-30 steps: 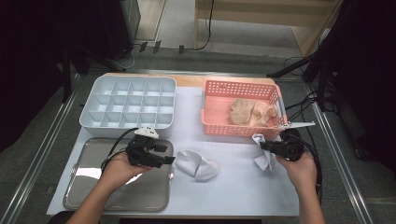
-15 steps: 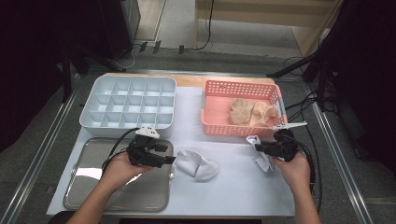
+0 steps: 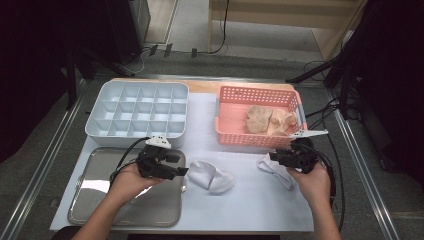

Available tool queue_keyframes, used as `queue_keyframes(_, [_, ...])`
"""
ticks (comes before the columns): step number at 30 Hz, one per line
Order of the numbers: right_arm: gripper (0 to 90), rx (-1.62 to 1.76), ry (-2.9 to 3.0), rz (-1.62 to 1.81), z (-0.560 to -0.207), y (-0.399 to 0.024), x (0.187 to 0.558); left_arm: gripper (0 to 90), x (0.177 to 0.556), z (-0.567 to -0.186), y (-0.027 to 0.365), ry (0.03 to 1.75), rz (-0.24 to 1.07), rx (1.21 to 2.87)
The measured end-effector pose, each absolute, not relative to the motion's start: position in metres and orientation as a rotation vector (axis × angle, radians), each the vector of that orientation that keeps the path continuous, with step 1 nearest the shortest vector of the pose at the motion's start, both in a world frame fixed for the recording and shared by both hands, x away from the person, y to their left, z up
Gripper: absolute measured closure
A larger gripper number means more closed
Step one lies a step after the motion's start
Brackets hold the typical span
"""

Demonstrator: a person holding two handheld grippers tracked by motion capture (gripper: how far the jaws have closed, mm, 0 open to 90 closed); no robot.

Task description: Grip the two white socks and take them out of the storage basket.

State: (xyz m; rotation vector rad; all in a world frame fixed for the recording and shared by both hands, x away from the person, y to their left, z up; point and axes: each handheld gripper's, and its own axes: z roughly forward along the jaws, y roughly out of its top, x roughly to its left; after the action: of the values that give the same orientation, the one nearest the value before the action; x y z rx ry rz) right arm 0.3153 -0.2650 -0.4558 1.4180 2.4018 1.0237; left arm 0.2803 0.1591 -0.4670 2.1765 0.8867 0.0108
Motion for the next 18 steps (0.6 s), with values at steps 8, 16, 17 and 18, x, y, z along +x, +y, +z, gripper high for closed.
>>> queue_keyframes(8, [72.7, 1.393, 2.427, 1.054, -0.452, -0.25, 0.3, 41.6, 0.28, -0.467, 0.156, 0.879, 0.012, 2.186])
queue_keyframes(16, [80.5, 1.379, 2.452, 1.083, -0.452, -0.238, 0.29, 42.5, 0.28, -0.47, 0.151, 0.883, 0.009, 2.189])
queue_keyframes(17, [82.2, 1.38, 2.448, 1.084, -0.452, -0.237, 0.288, 42.9, 0.28, -0.47, 0.151, 0.885, 0.008, 2.188])
queue_keyframes(18, [83.7, 1.374, 2.441, 1.094, -0.451, -0.236, 0.287, 42.9, 0.28, -0.47, 0.151, 0.889, 0.01, 2.183])
